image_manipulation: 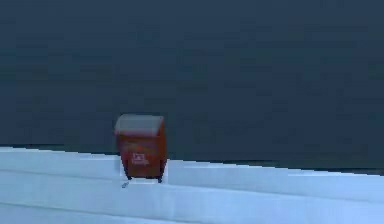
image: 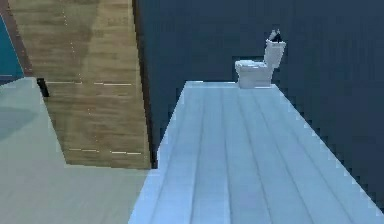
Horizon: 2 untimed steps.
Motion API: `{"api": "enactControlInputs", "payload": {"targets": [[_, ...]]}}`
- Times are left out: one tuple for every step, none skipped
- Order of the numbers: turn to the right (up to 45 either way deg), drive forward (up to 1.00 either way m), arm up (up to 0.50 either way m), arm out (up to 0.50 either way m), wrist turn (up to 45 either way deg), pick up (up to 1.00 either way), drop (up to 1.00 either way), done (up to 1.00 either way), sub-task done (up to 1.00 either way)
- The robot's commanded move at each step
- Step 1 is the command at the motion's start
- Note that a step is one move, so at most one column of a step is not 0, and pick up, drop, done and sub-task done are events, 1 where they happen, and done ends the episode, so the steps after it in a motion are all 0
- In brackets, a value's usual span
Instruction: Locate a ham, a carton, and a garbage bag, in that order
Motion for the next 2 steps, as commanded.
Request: {"api": "enactControlInputs", "payload": {"targets": [[-39.0,0.0,0.0,0.0,0.0,0.0,0.0,0.0,0.0],[0.0,0.4,0.0,0.0,0.0,0.0,0.0,0.0,0.0]]}}
